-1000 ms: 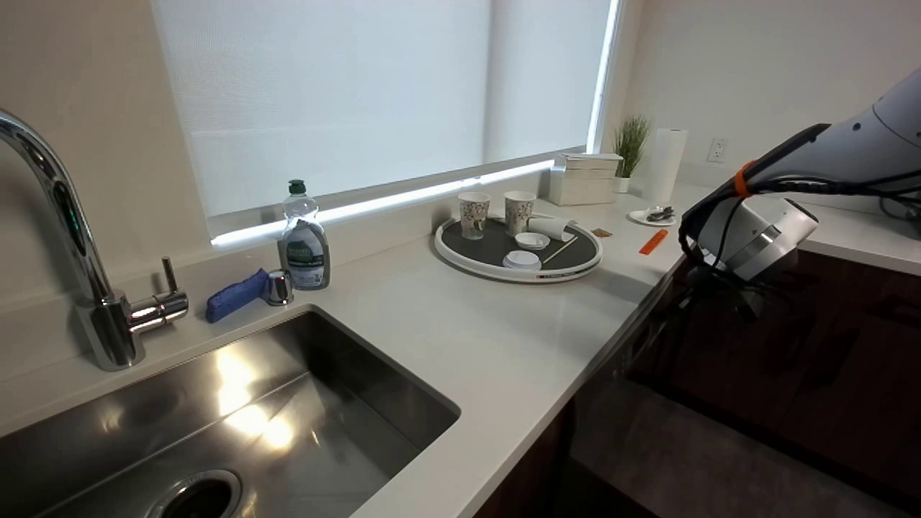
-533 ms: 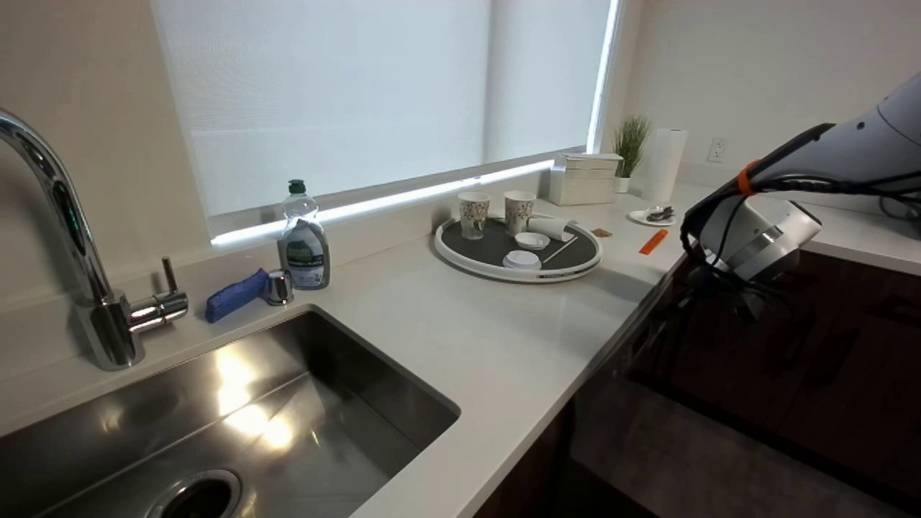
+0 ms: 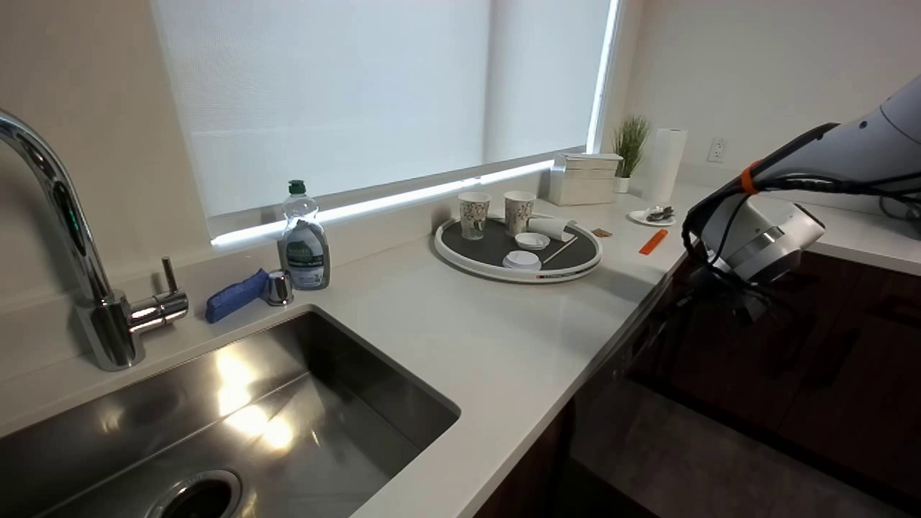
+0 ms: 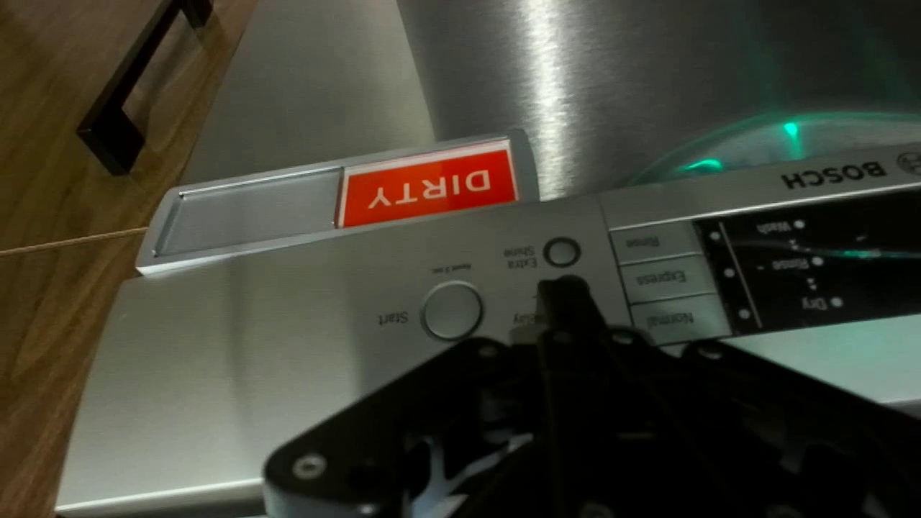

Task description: Press the big button on the right side of the dishwasher

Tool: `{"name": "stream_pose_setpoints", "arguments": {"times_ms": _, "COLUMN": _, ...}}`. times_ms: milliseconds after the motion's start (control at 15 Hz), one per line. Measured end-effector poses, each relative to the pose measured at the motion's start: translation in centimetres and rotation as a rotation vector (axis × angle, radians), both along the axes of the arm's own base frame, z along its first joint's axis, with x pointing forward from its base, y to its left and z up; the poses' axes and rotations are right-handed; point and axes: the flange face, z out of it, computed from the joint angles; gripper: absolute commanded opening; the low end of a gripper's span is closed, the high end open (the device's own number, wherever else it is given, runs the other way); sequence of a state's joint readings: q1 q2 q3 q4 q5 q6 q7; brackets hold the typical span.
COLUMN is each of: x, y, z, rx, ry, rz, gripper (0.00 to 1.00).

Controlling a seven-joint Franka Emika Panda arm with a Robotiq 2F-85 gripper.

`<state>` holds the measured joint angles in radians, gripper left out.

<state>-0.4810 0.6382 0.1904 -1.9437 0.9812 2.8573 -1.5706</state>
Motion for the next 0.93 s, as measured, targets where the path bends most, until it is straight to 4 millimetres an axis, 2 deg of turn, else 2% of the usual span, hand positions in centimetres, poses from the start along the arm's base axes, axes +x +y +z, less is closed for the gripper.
{"name": "stream_pose_setpoints", "arguments": {"times_ms": 933, "x": -0.11, "y": -0.01, "z": -0.1, "rx": 0.031, "ry": 0.004, "rz": -0.046, "gripper": 0.0}}
